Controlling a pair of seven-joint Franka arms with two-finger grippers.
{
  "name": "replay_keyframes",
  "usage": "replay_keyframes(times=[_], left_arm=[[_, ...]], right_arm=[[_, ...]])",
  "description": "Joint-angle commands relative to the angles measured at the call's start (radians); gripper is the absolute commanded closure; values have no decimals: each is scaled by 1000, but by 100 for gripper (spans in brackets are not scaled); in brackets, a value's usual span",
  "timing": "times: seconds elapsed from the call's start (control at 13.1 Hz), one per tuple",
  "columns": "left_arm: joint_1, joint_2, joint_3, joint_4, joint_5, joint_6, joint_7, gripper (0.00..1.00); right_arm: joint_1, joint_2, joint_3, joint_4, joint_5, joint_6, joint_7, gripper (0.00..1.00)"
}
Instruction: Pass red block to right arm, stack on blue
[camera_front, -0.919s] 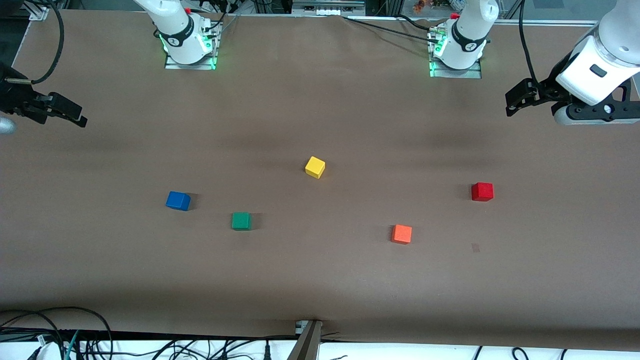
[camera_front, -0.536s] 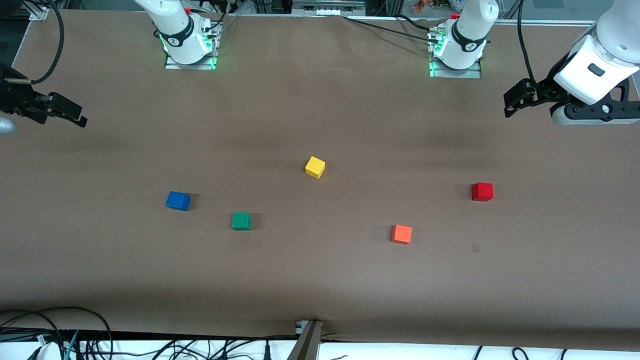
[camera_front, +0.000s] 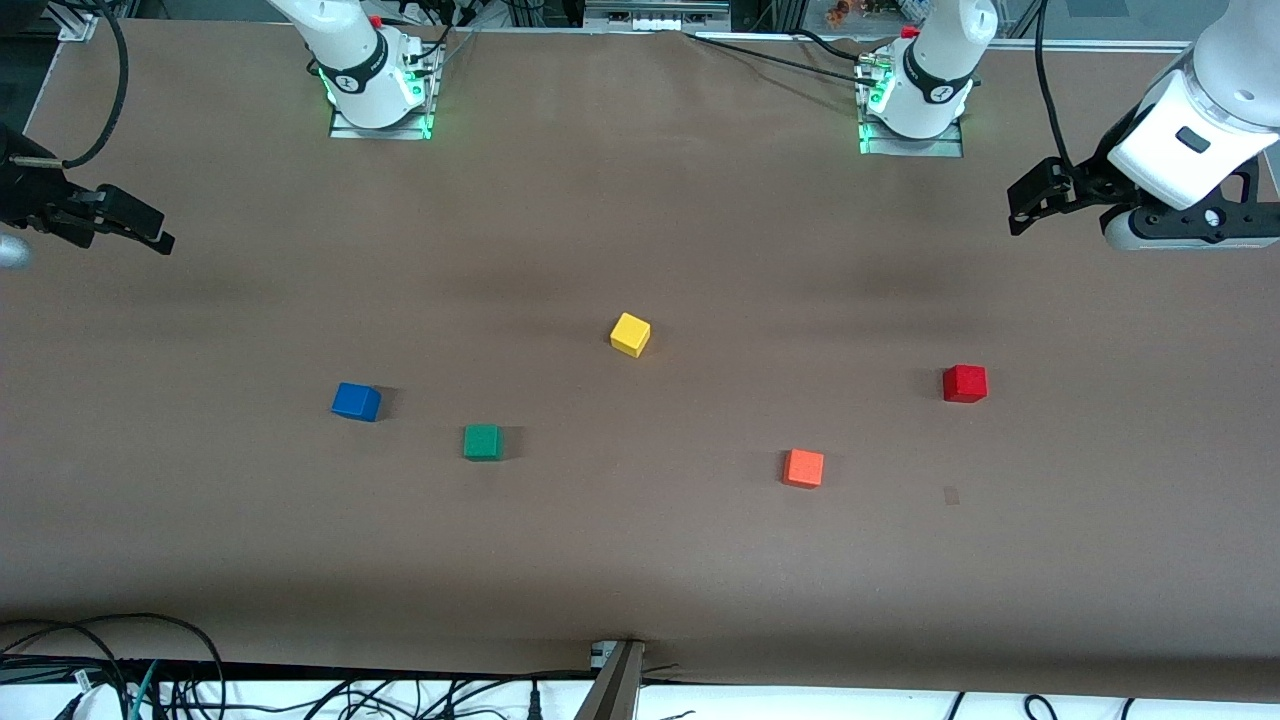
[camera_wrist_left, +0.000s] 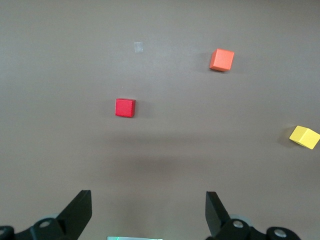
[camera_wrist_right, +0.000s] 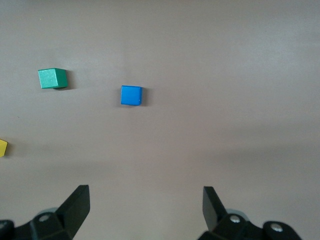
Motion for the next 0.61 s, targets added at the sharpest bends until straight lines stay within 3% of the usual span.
replay_keyframes(times=[0.0, 0.54], left_arm=[[-3, -2, 3, 2, 9, 9, 24, 0], [-7, 10, 2, 14, 9, 1, 24, 0]], right_arm=[[2, 6, -3, 21, -6, -17, 11, 0], [2, 6, -4, 21, -5, -18, 11, 0]])
